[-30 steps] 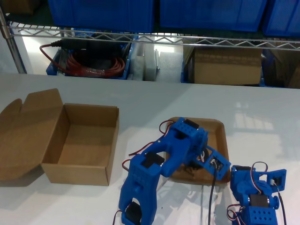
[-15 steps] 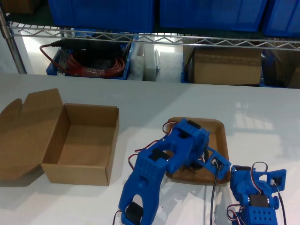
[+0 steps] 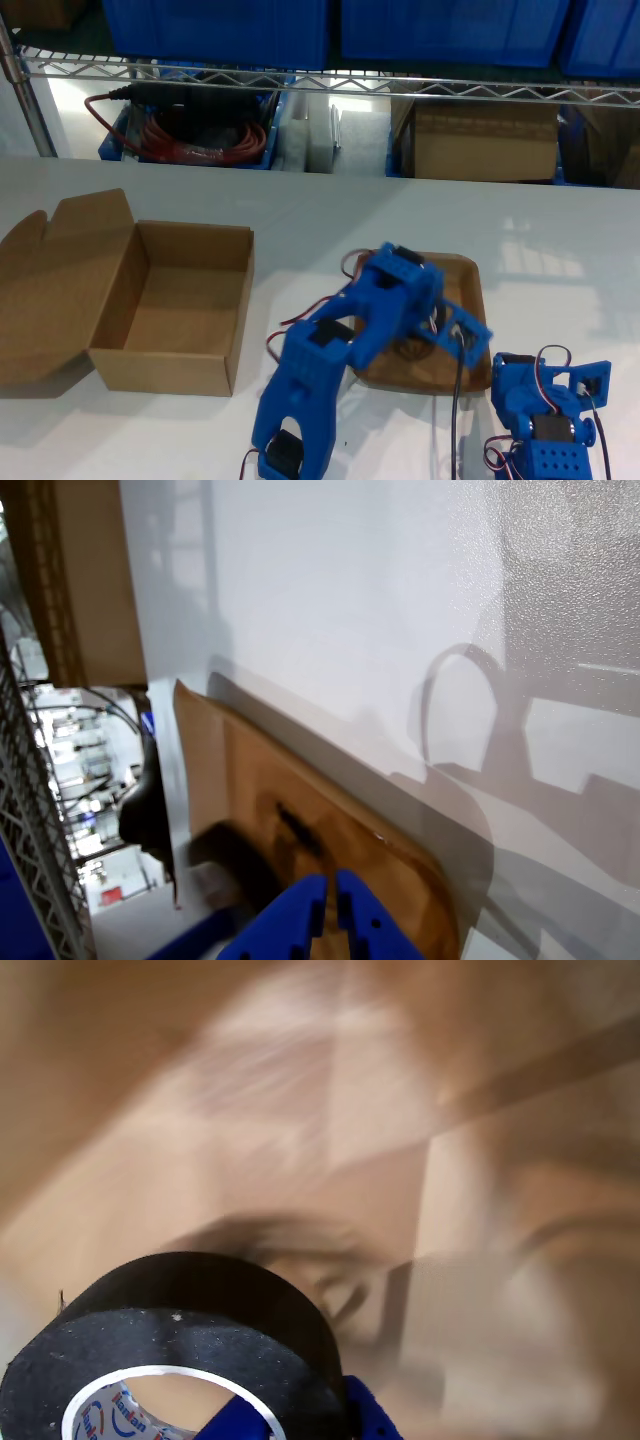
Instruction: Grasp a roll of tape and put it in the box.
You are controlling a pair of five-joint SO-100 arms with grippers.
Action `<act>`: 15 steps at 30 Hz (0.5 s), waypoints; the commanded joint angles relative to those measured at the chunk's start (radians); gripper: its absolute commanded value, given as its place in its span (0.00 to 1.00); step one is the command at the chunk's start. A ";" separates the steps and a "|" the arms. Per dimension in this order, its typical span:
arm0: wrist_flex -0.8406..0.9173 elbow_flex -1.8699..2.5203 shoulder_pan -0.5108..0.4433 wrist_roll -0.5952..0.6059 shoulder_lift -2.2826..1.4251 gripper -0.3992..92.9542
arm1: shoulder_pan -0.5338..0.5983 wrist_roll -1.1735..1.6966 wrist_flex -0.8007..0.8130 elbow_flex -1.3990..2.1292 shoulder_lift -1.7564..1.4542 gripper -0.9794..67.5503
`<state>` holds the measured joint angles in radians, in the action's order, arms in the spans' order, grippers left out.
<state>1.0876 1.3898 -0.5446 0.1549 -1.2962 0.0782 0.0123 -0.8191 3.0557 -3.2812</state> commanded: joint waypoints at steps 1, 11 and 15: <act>0.002 0.025 0.127 -0.003 -0.218 0.00 | 0.003 -0.003 0.005 0.014 -0.006 0.02; -0.009 0.259 0.652 -0.057 -0.680 0.00 | 0.003 -0.003 0.005 0.014 -0.006 0.02; -0.003 0.301 0.856 -0.091 -0.704 0.00 | 0.003 -0.003 0.005 0.014 -0.006 0.02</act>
<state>1.0876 1.6874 0.1871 0.0828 -1.9466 0.0782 0.0123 -0.8191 3.0557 -3.2812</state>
